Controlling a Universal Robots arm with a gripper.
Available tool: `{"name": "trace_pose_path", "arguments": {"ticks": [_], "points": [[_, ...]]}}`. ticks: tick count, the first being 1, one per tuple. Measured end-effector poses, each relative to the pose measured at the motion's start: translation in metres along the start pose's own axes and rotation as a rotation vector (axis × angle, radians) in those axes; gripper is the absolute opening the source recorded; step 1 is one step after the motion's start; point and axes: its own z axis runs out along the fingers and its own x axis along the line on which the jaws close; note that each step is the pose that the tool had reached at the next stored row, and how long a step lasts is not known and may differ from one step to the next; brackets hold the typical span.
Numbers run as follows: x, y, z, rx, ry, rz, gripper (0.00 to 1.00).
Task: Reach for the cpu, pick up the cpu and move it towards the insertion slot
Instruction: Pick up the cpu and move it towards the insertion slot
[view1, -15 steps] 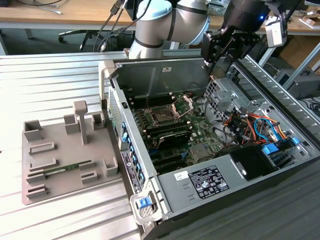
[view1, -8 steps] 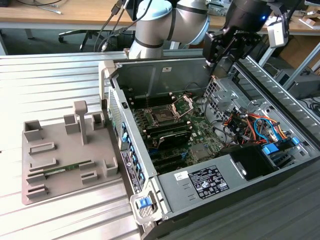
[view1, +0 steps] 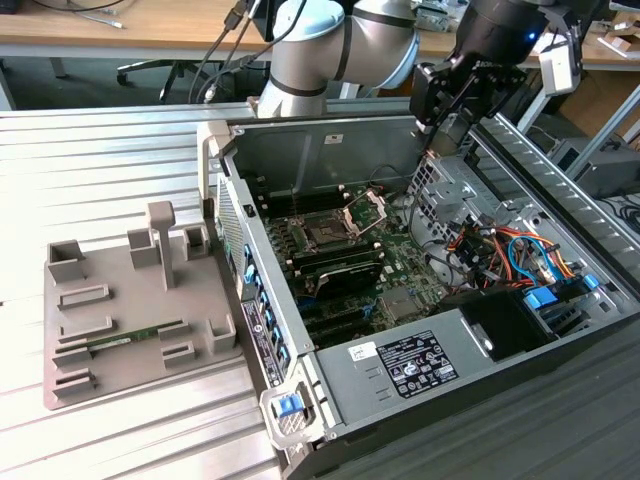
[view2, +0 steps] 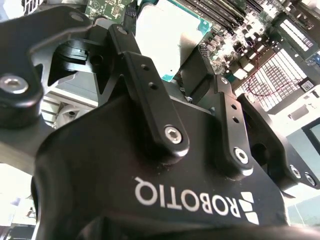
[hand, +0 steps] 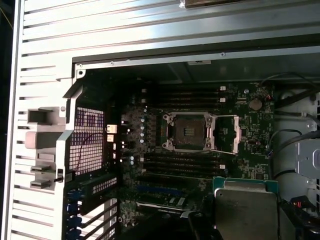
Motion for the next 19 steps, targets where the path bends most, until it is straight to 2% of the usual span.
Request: {"name": "trace_pose_path", "arguments": {"ticks": [19], "points": [[-0.0193,-0.0008,0.001,0.0003,0.0,0.0,0.55]]}}
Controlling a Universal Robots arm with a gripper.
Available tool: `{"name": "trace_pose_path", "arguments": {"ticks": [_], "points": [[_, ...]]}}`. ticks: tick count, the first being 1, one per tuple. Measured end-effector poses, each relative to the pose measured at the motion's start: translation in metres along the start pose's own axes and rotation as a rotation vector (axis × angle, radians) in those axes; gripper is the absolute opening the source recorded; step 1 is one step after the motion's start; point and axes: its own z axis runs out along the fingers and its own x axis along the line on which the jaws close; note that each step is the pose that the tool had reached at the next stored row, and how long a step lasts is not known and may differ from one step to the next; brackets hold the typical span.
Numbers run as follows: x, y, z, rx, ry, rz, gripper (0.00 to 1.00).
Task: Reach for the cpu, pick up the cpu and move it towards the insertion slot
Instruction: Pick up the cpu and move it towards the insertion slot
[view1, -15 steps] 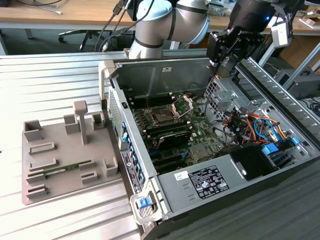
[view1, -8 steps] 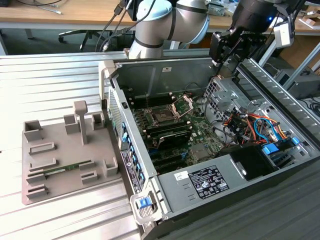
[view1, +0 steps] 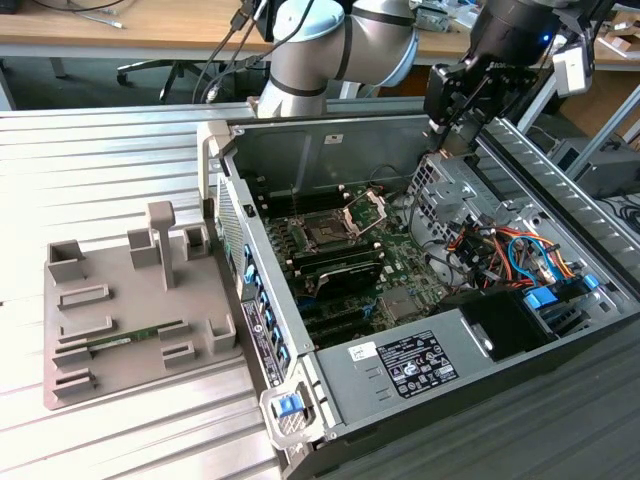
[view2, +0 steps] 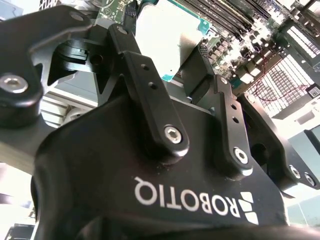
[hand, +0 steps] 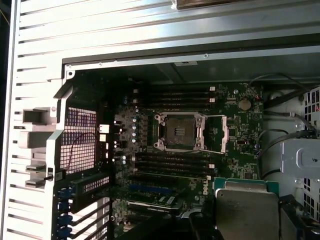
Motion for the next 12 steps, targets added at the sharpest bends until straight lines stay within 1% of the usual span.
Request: {"name": "trace_pose_path", "arguments": {"ticks": [12], "points": [[-0.0094,-0.0004,0.0005,0.0003,0.0,0.0,0.55]]}}
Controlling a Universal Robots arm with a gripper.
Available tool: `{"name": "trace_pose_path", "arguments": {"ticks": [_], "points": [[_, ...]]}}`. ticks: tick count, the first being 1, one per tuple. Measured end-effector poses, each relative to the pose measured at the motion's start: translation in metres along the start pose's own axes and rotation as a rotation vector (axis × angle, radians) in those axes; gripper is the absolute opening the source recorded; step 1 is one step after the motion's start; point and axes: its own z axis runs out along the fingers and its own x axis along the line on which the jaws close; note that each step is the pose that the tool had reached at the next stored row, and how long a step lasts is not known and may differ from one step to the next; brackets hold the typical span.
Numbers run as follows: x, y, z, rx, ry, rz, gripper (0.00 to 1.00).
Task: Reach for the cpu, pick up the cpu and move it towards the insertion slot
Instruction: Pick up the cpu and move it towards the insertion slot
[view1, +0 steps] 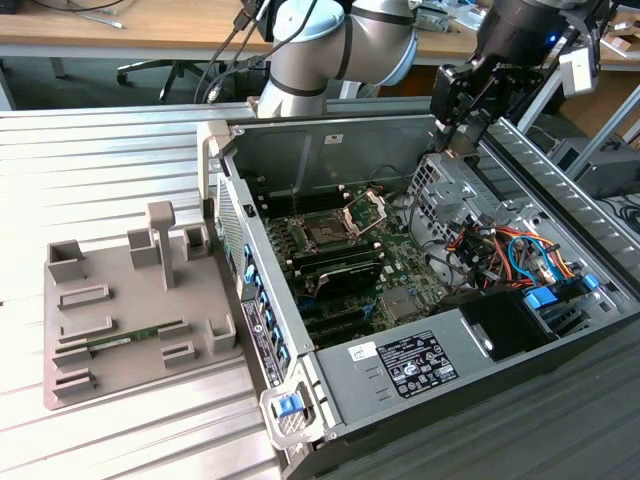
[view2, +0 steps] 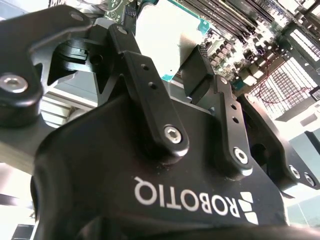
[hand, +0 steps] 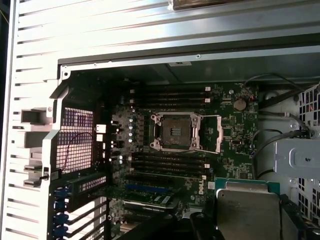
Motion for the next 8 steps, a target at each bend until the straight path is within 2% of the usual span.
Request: {"name": "trace_pose_path", "arguments": {"ticks": [8], "points": [[-0.0078,-0.0003,0.0005,0.0008,0.0,0.0,0.55]]}}
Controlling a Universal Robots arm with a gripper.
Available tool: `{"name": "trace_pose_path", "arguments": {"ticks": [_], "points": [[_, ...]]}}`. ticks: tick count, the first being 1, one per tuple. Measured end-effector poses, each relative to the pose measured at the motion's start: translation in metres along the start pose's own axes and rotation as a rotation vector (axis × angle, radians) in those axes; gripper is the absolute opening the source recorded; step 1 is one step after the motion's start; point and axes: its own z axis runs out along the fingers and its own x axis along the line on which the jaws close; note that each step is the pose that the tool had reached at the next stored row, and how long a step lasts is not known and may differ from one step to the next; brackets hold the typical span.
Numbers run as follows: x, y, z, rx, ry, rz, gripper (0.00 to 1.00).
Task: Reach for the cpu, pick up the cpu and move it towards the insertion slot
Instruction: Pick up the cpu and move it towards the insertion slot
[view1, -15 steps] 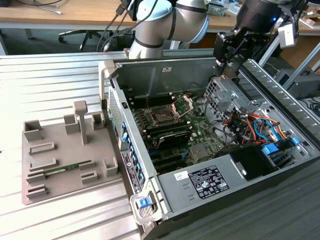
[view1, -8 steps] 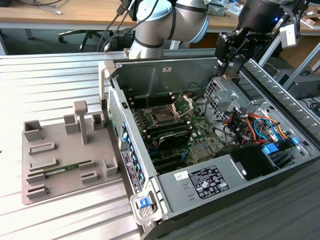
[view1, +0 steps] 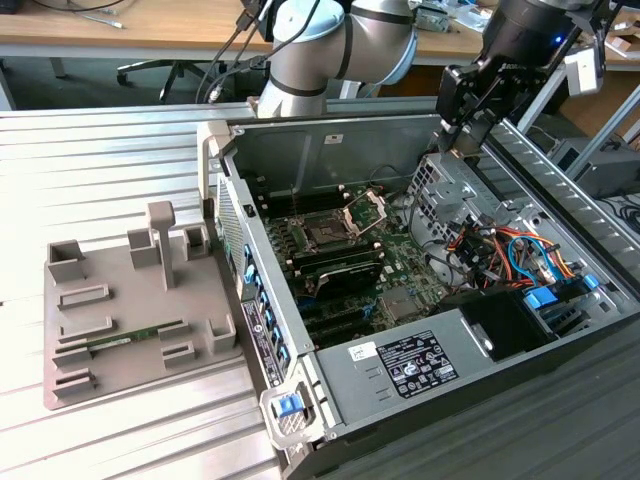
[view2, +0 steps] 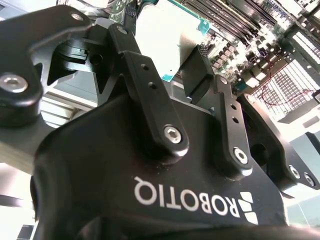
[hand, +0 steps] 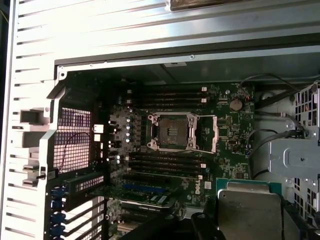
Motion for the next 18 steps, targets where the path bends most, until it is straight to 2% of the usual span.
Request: {"name": "trace_pose_path", "arguments": {"ticks": [18], "points": [[-0.0153,-0.0001,0.0012,0.0012,0.0001,0.0,0.55]]}}
